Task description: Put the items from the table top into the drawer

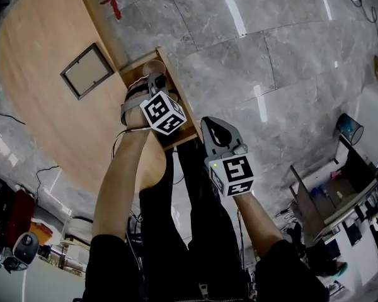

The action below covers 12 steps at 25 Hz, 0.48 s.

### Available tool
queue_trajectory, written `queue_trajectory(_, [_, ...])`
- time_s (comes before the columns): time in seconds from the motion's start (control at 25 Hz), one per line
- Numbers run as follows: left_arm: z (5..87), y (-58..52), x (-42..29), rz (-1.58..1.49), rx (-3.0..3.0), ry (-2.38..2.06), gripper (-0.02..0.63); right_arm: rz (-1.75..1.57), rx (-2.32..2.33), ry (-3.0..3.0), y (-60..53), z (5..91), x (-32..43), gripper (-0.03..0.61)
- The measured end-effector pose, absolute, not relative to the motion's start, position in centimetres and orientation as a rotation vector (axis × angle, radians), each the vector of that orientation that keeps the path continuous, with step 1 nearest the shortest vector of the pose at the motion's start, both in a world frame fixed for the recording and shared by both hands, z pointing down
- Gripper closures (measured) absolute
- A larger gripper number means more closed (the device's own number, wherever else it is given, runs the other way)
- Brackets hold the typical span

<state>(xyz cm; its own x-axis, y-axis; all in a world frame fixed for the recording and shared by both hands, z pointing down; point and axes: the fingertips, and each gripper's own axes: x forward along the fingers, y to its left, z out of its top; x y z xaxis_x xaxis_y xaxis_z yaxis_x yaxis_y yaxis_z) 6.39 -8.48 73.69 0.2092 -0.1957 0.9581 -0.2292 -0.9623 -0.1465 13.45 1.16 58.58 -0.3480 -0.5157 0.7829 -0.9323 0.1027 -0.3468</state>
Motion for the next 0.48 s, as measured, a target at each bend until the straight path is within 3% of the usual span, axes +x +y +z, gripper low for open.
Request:
queue_trajectory(0.24, [74.3, -8.3, 6.1, 1.949, 2.408, -0.414, 0.578, 1.189, 1.397, -1.919, 1.3, 58.8, 12.8, 0.569])
queue_trajectory(0.48, [73.5, -8.5, 5.5, 1.925, 2.417, -0.428, 0.535, 1.195, 1.372, -1.927, 1.2, 58.7, 12.0, 0.569])
